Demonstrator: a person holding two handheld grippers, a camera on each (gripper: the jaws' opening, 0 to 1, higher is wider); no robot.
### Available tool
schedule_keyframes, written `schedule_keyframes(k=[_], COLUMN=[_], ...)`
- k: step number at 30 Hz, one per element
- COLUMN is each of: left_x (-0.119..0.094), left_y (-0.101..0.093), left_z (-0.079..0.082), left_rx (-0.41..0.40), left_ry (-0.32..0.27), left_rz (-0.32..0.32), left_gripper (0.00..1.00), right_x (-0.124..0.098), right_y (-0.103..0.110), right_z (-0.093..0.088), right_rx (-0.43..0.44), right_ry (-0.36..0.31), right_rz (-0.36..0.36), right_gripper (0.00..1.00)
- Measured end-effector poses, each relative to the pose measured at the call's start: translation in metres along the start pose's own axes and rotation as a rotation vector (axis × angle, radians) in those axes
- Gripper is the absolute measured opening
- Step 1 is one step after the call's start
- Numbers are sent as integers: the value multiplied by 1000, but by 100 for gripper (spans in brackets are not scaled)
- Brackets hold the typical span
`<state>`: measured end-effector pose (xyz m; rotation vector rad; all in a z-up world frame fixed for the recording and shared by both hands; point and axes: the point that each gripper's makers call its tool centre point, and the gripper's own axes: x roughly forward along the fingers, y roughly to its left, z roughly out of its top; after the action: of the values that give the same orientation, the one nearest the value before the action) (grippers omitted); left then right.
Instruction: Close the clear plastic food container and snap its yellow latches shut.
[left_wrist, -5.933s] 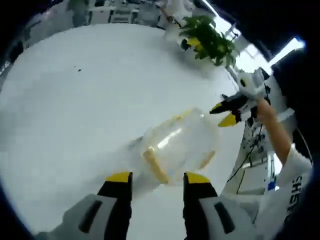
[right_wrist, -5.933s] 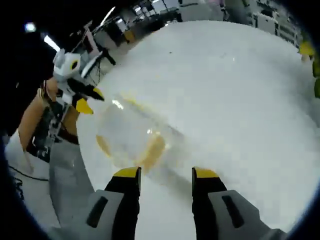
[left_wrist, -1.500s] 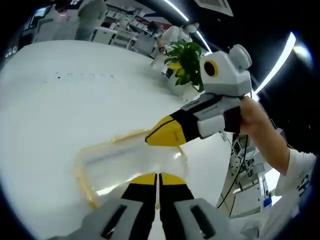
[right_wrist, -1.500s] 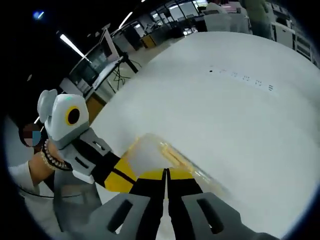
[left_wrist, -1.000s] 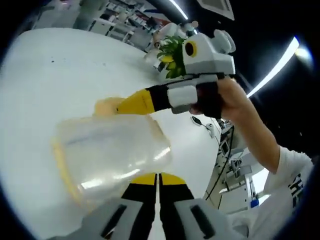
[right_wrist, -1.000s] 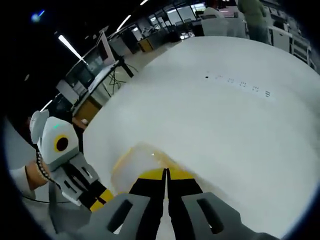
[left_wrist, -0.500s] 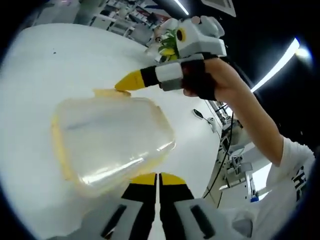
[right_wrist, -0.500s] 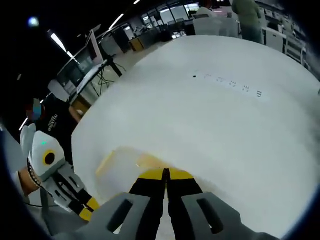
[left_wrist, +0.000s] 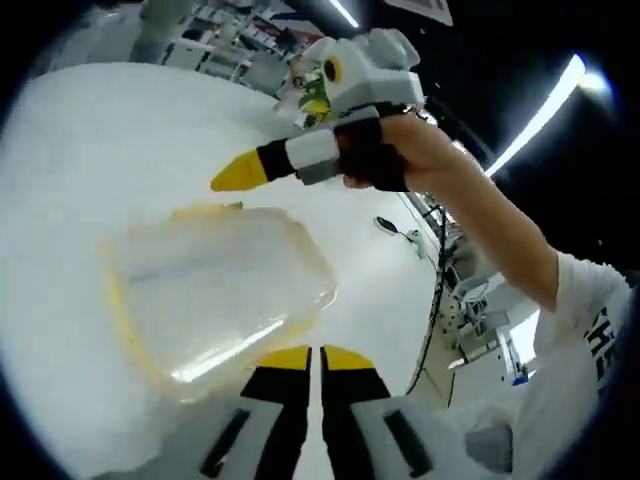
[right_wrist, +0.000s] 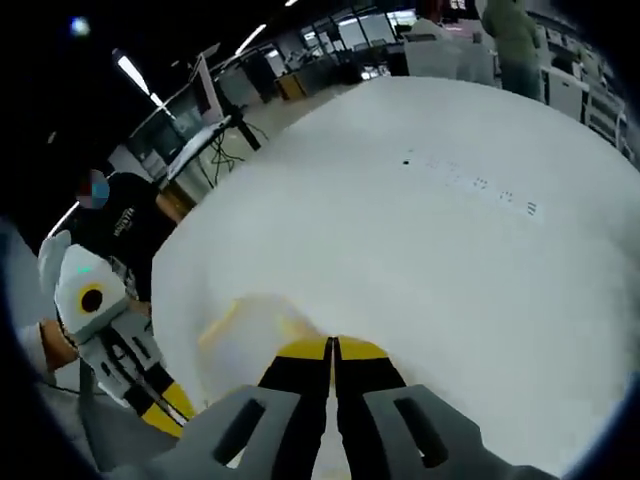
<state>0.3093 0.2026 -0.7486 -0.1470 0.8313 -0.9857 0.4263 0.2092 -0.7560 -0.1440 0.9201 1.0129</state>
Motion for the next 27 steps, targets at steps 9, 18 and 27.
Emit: schedule_keyframes(k=[9,18,27], left_x=[10,20,27], left_y=[-3,15,16], left_z=[16,6,5], left_rx=[569,838,863], left_ry=[96,302,328], left_rz=[73,95,68], left_gripper=[28,27,27], right_x=[0,8,11], right_y=[26,19,20], right_z=[-18,-30,-29], right_rx=[-376,-507,-562], right_ry=[241,460,585], right_rz=[13,15,57], right_gripper=[28,33,32])
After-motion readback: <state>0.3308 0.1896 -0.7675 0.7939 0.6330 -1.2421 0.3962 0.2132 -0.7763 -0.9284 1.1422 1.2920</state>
